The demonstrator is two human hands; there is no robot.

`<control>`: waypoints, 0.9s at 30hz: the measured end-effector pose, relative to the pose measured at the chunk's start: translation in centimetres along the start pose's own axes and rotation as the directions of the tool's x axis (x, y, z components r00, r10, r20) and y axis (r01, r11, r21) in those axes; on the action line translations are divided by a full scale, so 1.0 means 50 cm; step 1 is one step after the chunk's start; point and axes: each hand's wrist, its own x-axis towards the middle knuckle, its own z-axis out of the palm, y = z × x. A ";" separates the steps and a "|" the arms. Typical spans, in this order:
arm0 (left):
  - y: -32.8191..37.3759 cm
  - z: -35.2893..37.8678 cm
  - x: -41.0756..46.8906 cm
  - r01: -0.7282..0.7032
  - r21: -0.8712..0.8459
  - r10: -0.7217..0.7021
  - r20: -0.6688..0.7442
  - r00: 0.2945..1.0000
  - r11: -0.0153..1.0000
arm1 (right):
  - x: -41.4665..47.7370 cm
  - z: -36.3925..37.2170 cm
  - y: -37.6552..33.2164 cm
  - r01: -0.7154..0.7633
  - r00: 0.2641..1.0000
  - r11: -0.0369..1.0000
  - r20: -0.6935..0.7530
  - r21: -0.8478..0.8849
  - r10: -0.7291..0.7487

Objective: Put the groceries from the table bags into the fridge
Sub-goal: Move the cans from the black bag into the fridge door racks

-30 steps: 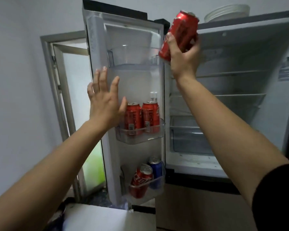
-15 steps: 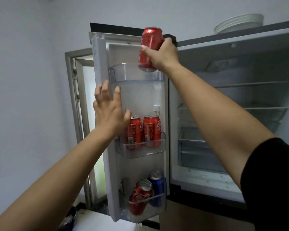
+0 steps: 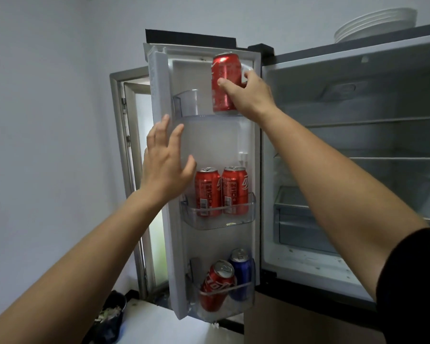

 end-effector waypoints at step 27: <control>-0.433 -0.370 -0.497 0.352 0.548 -0.453 0.056 0.890 0.759 | -0.582 0.597 -0.077 0.439 0.885 0.898 0.190 -0.037 -0.425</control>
